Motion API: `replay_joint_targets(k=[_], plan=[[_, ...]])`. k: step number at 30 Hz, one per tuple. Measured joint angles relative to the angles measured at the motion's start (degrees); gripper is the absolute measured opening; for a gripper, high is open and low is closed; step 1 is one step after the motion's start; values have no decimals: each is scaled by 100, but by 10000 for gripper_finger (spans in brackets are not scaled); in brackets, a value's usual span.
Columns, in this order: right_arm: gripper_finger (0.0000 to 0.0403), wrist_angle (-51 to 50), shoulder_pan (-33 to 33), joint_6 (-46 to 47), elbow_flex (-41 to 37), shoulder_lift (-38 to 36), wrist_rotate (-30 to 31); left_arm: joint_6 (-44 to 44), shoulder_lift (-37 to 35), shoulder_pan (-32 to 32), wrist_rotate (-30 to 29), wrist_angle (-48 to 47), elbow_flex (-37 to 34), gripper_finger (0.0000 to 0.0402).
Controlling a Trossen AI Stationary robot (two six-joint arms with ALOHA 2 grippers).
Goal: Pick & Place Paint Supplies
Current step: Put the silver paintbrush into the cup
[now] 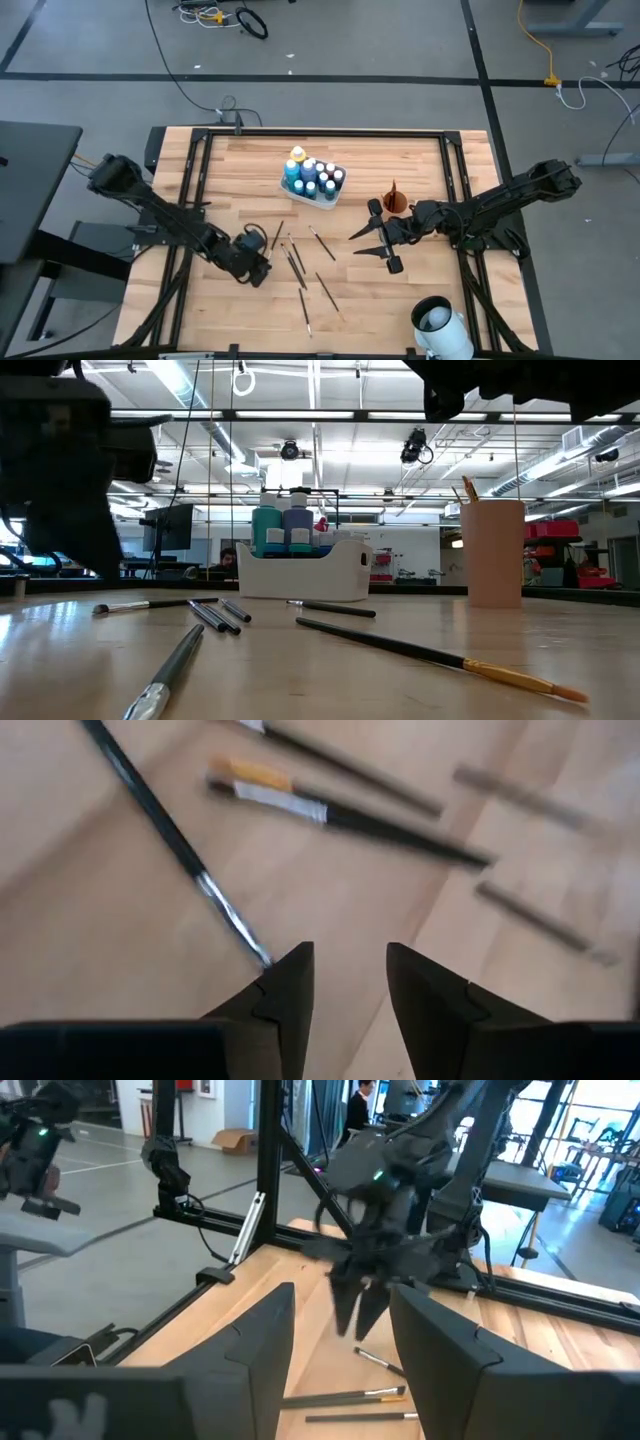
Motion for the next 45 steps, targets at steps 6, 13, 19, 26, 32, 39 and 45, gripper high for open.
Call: replay_joint_targets(k=[6,13,19,26,32,39,45], plan=[[171,55,0,66,0,0,-24,-76,1018,-105,112,-1274,934,135],[171,71,0,63,0,0,-23,-326,1461,-107,-74,-1879,1451,135],[171,81,0,63,0,0,-22,-507,1386,-81,205,-2176,1643,135],[171,85,0,61,0,0,-22,-1090,1360,-103,31,-2717,1751,135],[171,84,0,59,0,0,-22,-1167,1360,-81,-341,-2698,1718,135],[171,85,0,57,0,0,-22,-1075,1504,-81,-319,-2743,1721,135],[171,114,0,53,-2,0,-20,-899,1870,-89,-328,-2724,1756,128]])
